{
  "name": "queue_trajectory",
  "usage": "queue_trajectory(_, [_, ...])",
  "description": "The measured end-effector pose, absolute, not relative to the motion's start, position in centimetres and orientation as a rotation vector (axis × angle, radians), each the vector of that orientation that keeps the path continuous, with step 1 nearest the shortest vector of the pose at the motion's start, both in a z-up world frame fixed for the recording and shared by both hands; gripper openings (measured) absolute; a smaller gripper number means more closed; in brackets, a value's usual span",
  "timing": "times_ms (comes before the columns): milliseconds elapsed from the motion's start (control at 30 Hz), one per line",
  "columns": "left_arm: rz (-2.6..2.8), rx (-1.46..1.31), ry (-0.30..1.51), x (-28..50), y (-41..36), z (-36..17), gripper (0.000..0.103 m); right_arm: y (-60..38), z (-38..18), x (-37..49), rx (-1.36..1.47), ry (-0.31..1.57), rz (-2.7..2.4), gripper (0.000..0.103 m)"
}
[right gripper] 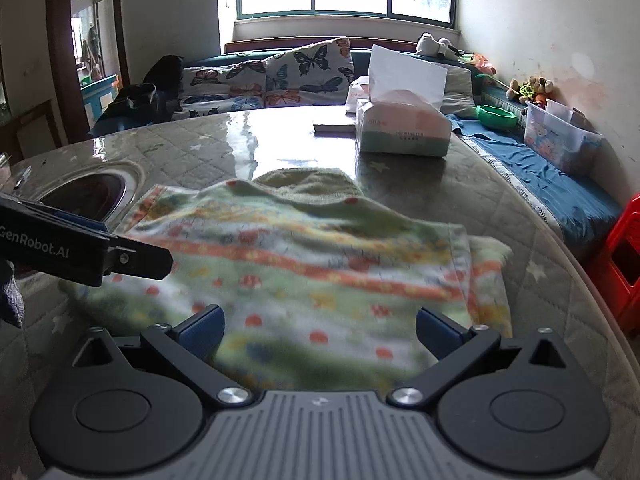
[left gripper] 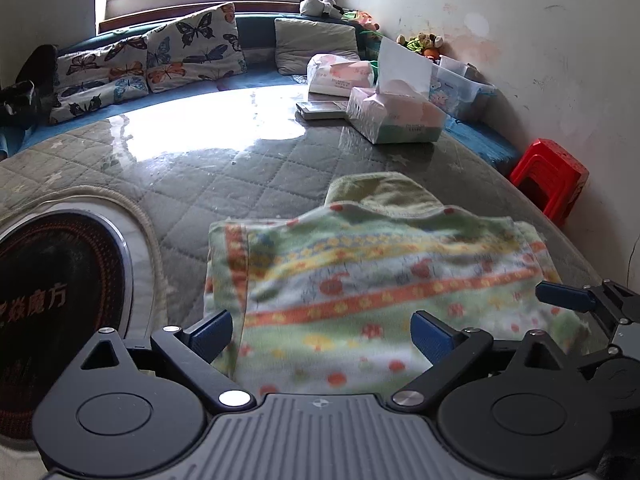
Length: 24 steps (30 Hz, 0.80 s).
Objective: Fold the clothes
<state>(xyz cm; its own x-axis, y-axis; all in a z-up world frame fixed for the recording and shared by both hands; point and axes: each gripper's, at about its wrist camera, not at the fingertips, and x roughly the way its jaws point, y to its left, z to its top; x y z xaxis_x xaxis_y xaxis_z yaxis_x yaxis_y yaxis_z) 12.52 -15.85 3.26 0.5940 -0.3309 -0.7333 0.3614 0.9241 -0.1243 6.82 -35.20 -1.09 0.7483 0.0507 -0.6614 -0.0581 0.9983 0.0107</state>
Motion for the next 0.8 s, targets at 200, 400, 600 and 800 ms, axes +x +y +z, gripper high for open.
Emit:
queue_trajectory(200, [-0.384, 0.059, 0.859, 11.2, -15.2, 2.1, 0.098, -35.7, -1.1, 5.5, 0.018, 0.721, 0.046, 0.103])
queue_trajectory(400, [-0.368, 0.051, 0.865, 10.7, -14.6, 1.7, 0.102, -35.4, -1.1, 4.9, 0.02, 0.724, 0.046, 0.103])
queue_trajectory(600, [-0.367, 0.044, 0.873, 9.8, -14.1, 2.0, 0.103, -35.0, -1.0, 4.1, 0.023, 0.732, 0.036, 0.103])
queue_trajectory(800, [-0.364, 0.041, 0.884, 9.1, -13.8, 2.0, 0.103, -34.8, -0.9, 3.2, 0.037, 0.735, 0.023, 0.103])
